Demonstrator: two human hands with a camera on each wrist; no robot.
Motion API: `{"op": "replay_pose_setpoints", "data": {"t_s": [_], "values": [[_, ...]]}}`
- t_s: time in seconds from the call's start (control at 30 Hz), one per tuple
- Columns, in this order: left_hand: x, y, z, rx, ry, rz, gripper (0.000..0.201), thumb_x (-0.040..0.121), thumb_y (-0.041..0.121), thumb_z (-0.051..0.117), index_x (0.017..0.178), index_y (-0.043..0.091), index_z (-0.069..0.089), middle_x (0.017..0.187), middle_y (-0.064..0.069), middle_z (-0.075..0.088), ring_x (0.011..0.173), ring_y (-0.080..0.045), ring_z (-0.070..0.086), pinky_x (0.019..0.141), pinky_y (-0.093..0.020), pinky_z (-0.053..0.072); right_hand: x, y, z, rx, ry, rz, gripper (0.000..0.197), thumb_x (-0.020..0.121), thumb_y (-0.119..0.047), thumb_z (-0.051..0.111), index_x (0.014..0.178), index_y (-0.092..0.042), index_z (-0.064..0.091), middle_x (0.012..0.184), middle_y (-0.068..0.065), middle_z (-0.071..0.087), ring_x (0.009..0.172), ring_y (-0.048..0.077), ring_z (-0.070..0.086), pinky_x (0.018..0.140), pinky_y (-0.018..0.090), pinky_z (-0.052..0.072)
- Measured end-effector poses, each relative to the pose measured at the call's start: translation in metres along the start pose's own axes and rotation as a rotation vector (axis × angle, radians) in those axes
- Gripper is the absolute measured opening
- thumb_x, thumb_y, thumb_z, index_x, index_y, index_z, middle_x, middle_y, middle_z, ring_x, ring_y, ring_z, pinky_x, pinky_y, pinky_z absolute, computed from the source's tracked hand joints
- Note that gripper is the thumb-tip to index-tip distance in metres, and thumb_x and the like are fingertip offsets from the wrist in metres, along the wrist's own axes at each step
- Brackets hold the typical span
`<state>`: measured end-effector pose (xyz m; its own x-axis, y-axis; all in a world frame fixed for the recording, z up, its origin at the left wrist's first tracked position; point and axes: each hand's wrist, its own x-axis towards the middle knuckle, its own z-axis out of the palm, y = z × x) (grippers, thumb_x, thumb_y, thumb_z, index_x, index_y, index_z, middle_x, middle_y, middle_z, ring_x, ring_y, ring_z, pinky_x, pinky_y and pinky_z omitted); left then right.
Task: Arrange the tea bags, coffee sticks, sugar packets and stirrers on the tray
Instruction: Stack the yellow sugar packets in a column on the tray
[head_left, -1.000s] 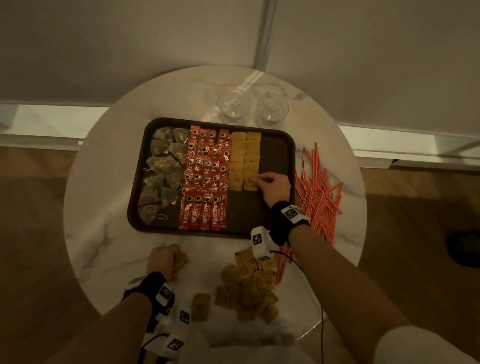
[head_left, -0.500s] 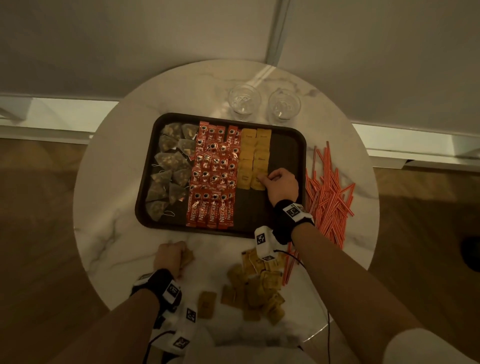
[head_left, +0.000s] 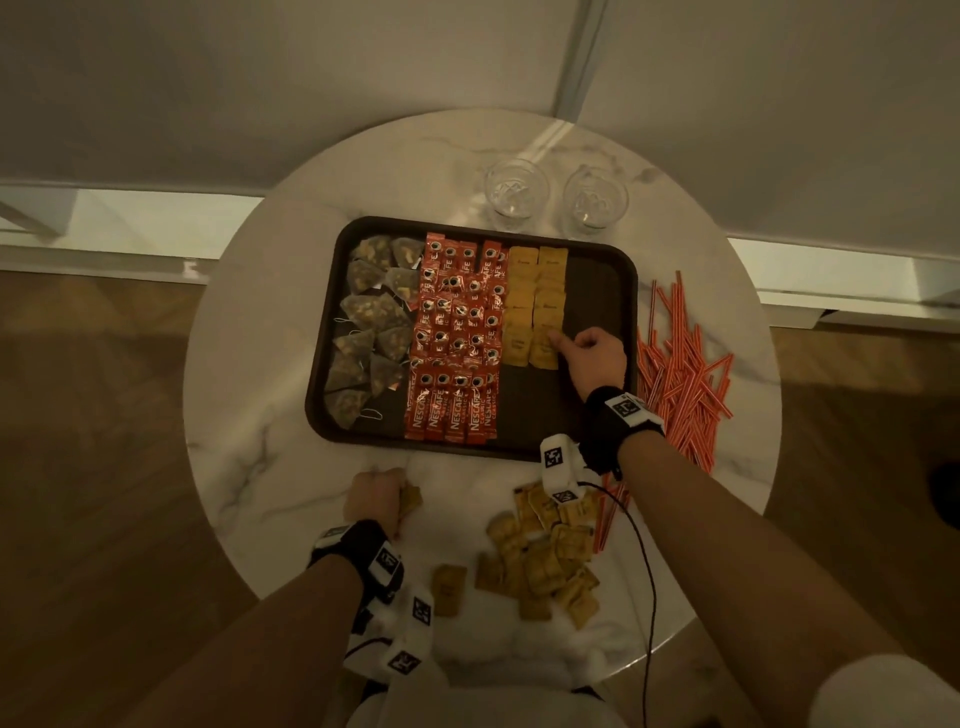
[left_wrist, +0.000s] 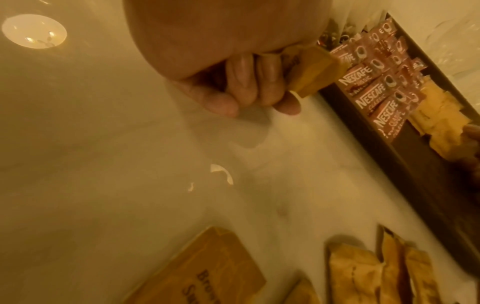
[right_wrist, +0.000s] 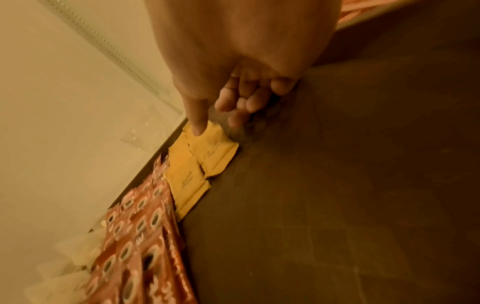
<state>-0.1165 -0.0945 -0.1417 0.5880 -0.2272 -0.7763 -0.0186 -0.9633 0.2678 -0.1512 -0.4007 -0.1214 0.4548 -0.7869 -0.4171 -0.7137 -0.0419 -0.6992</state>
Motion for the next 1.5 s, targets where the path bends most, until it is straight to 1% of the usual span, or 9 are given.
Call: {"op": "replay_pose_setpoints", "data": {"t_s": [0.2, 0.4, 0.57, 0.7, 0.77, 0.97, 1.13, 1.3, 1.5], "values": [[-0.01, 0.005, -0.01, 0.2, -0.048, 0.106, 0.024, 0.097, 0.017, 0.05, 0.119, 0.011, 0.059, 0.122, -0.017, 0.058, 0.107, -0.032, 0.061, 0.091, -0.036, 0.053, -0.066, -0.018, -0.015, 0.101, -0.003, -0.1, 0.017, 0.095, -0.024, 0.063, 0.088, -0.008, 0.063, 0.085, 0.004, 0.064, 0.07, 0.004, 0.053, 0.062, 0.009, 0.037], [-0.015, 0.011, -0.013, 0.187, -0.023, 0.147, 0.032, 0.102, 0.02, 0.045, 0.129, 0.009, 0.056, 0.133, -0.015, 0.056, 0.122, -0.029, 0.054, 0.096, -0.03, 0.042, -0.178, -0.014, 0.023, 0.071, -0.335, -0.155, 0.005, 0.095, -0.018, 0.061, 0.092, -0.021, 0.063, 0.092, -0.001, 0.066, 0.086, 0.013, 0.063, 0.078, 0.022, 0.052], [-0.023, -0.004, -0.011, -0.172, -0.079, 0.186, 0.028, 0.095, 0.011, 0.057, 0.122, 0.012, 0.065, 0.125, -0.013, 0.065, 0.106, -0.027, 0.063, 0.086, -0.032, 0.05, -0.222, 0.002, 0.054, -0.065, -0.456, -0.167, 0.024, 0.092, -0.017, 0.065, 0.113, -0.03, 0.063, 0.104, -0.008, 0.065, 0.091, 0.003, 0.059, 0.079, 0.016, 0.048], [-0.035, -0.01, -0.015, -0.697, -0.225, 0.163, 0.025, 0.091, 0.002, 0.05, 0.084, 0.011, 0.072, 0.077, -0.012, 0.066, 0.057, -0.019, 0.054, 0.049, -0.025, 0.042, -0.236, 0.001, 0.066, -0.171, -0.475, -0.271, 0.031, 0.084, -0.007, 0.073, 0.113, -0.019, 0.068, 0.108, -0.003, 0.064, 0.088, 0.0, 0.056, 0.075, 0.006, 0.042], [-0.041, -0.015, -0.018, -0.84, -0.33, 0.143, 0.027, 0.093, 0.0, 0.046, 0.083, 0.011, 0.069, 0.069, -0.008, 0.059, 0.046, -0.012, 0.046, 0.044, -0.021, 0.037, -0.239, -0.001, 0.066, -0.161, -0.453, -0.287, 0.028, 0.081, -0.01, 0.077, 0.106, -0.02, 0.07, 0.103, -0.002, 0.065, 0.084, 0.0, 0.057, 0.071, 0.006, 0.042], [-0.056, -0.02, -0.027, -0.923, -0.236, 0.274, 0.009, 0.093, 0.015, 0.063, 0.099, 0.012, 0.069, 0.078, -0.002, 0.068, 0.064, -0.011, 0.061, 0.052, -0.02, 0.047, -0.24, 0.01, 0.056, -0.032, -0.425, -0.152, 0.019, 0.084, -0.013, 0.075, 0.101, -0.019, 0.071, 0.102, -0.006, 0.07, 0.083, 0.009, 0.067, 0.075, 0.025, 0.054], [-0.059, -0.022, -0.03, -0.814, -0.18, 0.441, 0.024, 0.09, 0.006, 0.066, 0.112, 0.017, 0.068, 0.081, -0.002, 0.072, 0.075, -0.014, 0.069, 0.064, -0.024, 0.054, -0.237, 0.009, 0.043, 0.157, -0.397, -0.035, 0.013, 0.091, -0.007, 0.067, 0.103, -0.01, 0.068, 0.091, 0.008, 0.074, 0.069, 0.012, 0.069, 0.06, 0.018, 0.05], [-0.068, -0.015, -0.032, -0.829, -0.159, 0.417, 0.023, 0.084, 0.0, 0.07, 0.104, 0.01, 0.067, 0.098, -0.007, 0.071, 0.079, -0.017, 0.07, 0.062, -0.025, 0.056, -0.235, 0.006, 0.039, 0.22, -0.43, -0.01, 0.025, 0.087, 0.003, 0.068, 0.109, -0.007, 0.062, 0.086, 0.016, 0.071, 0.061, 0.005, 0.066, 0.056, 0.013, 0.048], [-0.07, -0.012, -0.033, -0.849, -0.144, 0.421, 0.002, 0.09, 0.014, 0.07, 0.09, 0.013, 0.07, 0.082, -0.004, 0.072, 0.077, -0.016, 0.069, 0.064, -0.028, 0.056, -0.235, 0.011, 0.038, 0.144, -0.443, -0.059, 0.016, 0.086, -0.001, 0.071, 0.099, -0.009, 0.07, 0.09, 0.014, 0.073, 0.077, 0.019, 0.069, 0.067, 0.022, 0.055]]}}
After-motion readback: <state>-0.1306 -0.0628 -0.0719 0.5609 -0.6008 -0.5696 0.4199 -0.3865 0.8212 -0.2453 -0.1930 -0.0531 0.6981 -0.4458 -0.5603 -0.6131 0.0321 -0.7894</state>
